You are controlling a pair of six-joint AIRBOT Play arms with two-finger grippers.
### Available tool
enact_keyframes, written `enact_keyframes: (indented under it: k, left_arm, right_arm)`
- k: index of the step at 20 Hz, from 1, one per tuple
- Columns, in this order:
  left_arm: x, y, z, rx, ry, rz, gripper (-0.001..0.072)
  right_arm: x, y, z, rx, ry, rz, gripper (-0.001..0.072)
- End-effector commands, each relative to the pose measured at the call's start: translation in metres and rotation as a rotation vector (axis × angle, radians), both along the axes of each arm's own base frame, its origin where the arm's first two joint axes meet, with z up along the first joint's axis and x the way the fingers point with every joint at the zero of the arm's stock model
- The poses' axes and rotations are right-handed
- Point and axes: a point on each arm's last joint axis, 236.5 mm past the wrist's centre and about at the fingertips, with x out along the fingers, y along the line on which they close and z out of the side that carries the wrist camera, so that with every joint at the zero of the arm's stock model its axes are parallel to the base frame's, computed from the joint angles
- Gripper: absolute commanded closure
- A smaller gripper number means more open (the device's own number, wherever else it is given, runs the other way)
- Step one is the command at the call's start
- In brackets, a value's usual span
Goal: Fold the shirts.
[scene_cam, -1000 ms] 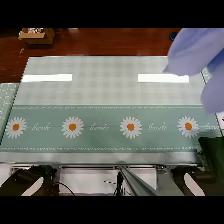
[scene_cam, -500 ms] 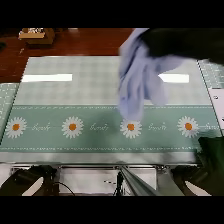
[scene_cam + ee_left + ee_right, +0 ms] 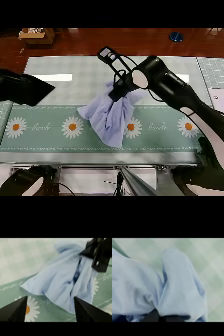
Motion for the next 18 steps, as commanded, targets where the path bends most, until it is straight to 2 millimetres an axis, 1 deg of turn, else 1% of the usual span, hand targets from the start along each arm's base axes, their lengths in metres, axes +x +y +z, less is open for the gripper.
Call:
enact_keyframes:
  k: [1,2,3,4,5,6,7,9,10,11,12,13,14,15,17,18]
  left_arm:
    - [0.012,-0.008,-0.039,-0.030,0.052,0.019,0.0027]
    - [0.016,-0.012,-0.048,-0.048,0.057,0.024,0.0026]
    - [0.020,-0.016,-0.057,-0.065,0.067,0.027,0.0025]
    - [0.024,-0.019,-0.067,-0.075,0.079,0.032,0.0025]
    - [0.027,-0.019,-0.077,-0.072,0.095,0.038,0.0024]
    - [0.030,-0.019,-0.087,-0.064,0.115,0.043,0.0024]
    - [0.034,-0.019,-0.097,-0.056,0.134,0.048,0.0023]
    - [0.040,-0.021,-0.122,-0.025,0.182,0.035,0.0023]
    - [0.041,-0.021,-0.139,-0.005,0.221,0.028,0.0023]
    - [0.042,-0.021,-0.155,0.012,0.262,0.023,0.0023]
    - [0.042,-0.021,-0.171,0.029,0.304,0.021,0.0023]
    - [0.045,-0.018,-0.185,0.042,0.329,0.032,0.0023]
    - [0.048,-0.012,-0.199,0.055,0.353,0.052,0.0023]
    - [0.049,0.000,-0.213,0.068,0.378,0.083,0.0023]
    - [0.047,0.025,-0.236,0.068,0.442,0.159,0.0023]
    - [0.045,0.036,-0.245,0.049,0.470,0.202,0.0025]
  right_arm:
    - [0.024,-0.044,-0.032,-0.085,0.054,-0.111,0.0681]
    - [0.028,-0.049,-0.036,-0.064,0.078,-0.138,0.0674]
    - [0.031,-0.054,-0.037,-0.045,0.094,-0.159,0.0572]
    - [0.035,-0.062,-0.034,-0.035,0.095,-0.174,0.0420]
    - [0.037,-0.073,-0.030,-0.041,0.092,-0.190,0.0338]
    - [0.039,-0.087,-0.021,-0.057,0.079,-0.199,0.0295]
    - [0.041,-0.103,-0.011,-0.074,0.058,-0.212,0.0277]
    - [0.048,-0.146,0.016,-0.111,0.003,-0.281,0.0275]
    - [0.051,-0.177,0.027,-0.152,-0.023,-0.331,0.0275]
    - [0.053,-0.207,0.034,-0.186,-0.035,-0.387,0.0276]
    - [0.054,-0.237,0.036,-0.199,-0.026,-0.453,0.0275]
    - [0.052,-0.263,0.034,-0.192,0.002,-0.519,0.0273]
    - [0.049,-0.289,0.027,-0.166,0.042,-0.591,0.0274]
    - [0.042,-0.314,0.017,-0.134,0.092,-0.661,0.0273]
    - [0.024,-0.348,-0.004,-0.047,0.193,-0.766,0.0273]
    - [0.016,-0.360,-0.015,0.017,0.236,-0.809,0.0273]
